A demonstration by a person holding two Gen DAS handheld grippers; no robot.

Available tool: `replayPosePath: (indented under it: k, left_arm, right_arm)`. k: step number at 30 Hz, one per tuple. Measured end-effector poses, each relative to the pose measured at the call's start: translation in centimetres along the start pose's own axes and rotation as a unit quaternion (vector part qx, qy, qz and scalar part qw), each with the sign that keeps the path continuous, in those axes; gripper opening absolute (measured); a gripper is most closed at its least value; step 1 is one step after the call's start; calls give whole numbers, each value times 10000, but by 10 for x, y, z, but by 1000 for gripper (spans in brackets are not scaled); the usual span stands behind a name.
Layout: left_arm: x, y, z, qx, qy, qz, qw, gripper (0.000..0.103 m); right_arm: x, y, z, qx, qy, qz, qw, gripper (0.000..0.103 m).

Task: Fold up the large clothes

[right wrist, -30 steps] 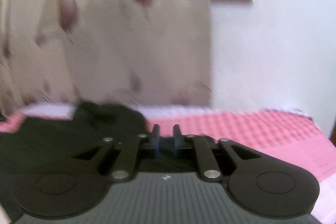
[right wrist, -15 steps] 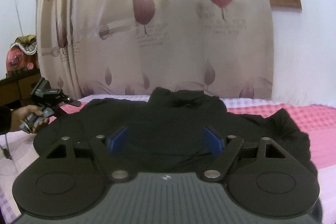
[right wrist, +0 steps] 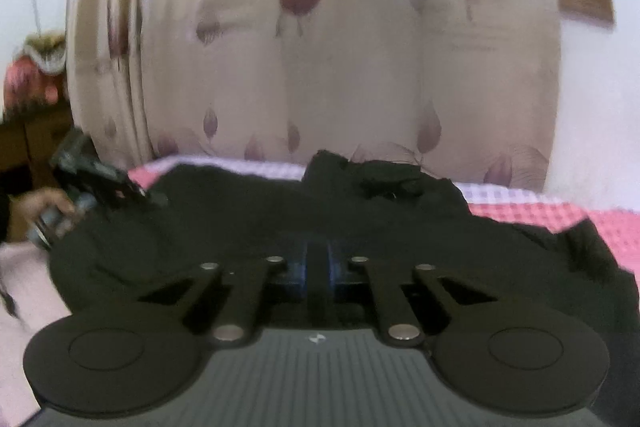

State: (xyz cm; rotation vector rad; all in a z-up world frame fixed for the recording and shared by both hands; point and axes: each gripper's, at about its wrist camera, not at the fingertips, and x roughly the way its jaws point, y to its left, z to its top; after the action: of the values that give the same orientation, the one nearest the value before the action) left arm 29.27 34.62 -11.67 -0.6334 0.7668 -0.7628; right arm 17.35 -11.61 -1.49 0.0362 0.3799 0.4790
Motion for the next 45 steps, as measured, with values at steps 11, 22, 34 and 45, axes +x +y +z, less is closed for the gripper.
replayPosePath:
  k: [11,22,34,45]
  left_arm:
    - [-7,3,-6,-177,176,-431,9988,68]
    - [-1,-20,-25,-332,-59,-317,9989,43]
    - [-8,-158,-11,-264,-363,-42,9990,36]
    - [95,-297,-21,-858,-1,-270,9959,35]
  right_arm:
    - [57,20,5,-695,341,-360,9963,8]
    - [99,24,-18,-780,1014,-467,9907,6]
    - [98,-13,-15,515,1056,118,9930,6]
    - [94,-53,-22,1987,1027,862,9708,6]
